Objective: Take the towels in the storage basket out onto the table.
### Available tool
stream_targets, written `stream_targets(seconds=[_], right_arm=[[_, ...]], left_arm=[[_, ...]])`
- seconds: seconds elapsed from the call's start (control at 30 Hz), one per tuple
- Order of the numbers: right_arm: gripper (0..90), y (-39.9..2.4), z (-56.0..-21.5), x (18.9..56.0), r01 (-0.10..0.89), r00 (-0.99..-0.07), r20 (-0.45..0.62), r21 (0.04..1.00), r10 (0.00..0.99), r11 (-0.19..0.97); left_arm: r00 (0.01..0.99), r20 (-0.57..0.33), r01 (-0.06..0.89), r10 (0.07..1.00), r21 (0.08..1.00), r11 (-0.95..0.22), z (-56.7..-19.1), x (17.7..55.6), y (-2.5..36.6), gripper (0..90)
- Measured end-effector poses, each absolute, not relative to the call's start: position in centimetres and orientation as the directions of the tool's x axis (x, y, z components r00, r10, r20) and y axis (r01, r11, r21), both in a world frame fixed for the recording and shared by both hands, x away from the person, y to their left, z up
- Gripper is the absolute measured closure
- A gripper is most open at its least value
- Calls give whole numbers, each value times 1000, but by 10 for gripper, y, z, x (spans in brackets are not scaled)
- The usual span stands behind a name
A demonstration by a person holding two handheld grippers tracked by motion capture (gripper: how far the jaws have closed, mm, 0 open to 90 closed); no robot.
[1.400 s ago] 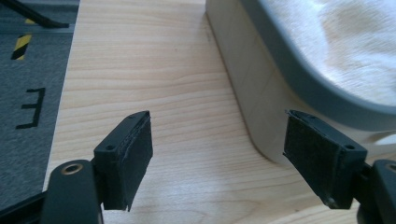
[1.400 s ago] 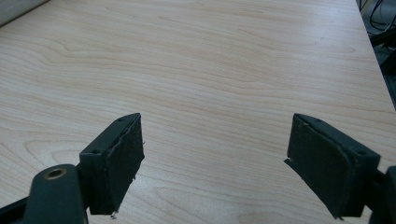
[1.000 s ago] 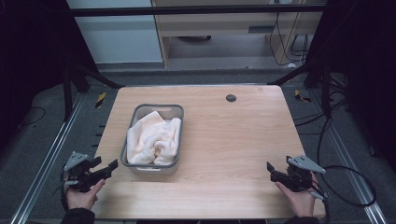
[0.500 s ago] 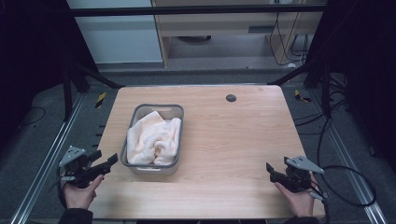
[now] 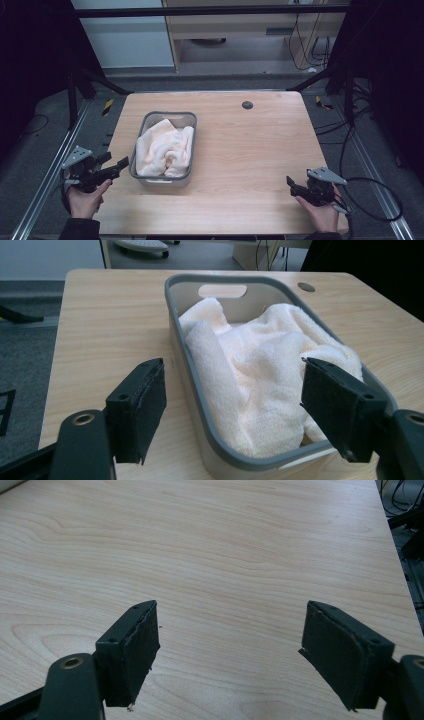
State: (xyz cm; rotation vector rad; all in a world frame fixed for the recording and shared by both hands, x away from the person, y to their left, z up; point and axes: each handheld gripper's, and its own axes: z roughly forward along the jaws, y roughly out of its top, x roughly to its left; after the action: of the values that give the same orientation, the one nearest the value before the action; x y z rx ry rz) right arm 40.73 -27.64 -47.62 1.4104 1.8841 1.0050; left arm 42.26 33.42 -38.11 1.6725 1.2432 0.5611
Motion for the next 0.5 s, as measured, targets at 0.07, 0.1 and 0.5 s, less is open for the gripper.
stream_targets(seconds=[0.07, 0.1, 0.5], right_arm=[[216, -276, -476, 407, 528, -283, -4, 834, 959, 159], [212, -276, -476, 407, 528, -285, -3, 834, 958, 160], [201, -277, -478, 408, 529, -289, 5, 834, 957, 156]], left_arm=[[388, -168, 473, 906, 880, -40, -377, 424, 334, 257], [388, -168, 473, 906, 880, -40, -377, 424, 334, 258], [441, -90, 499, 893, 852, -160, -349, 445, 320, 257]])
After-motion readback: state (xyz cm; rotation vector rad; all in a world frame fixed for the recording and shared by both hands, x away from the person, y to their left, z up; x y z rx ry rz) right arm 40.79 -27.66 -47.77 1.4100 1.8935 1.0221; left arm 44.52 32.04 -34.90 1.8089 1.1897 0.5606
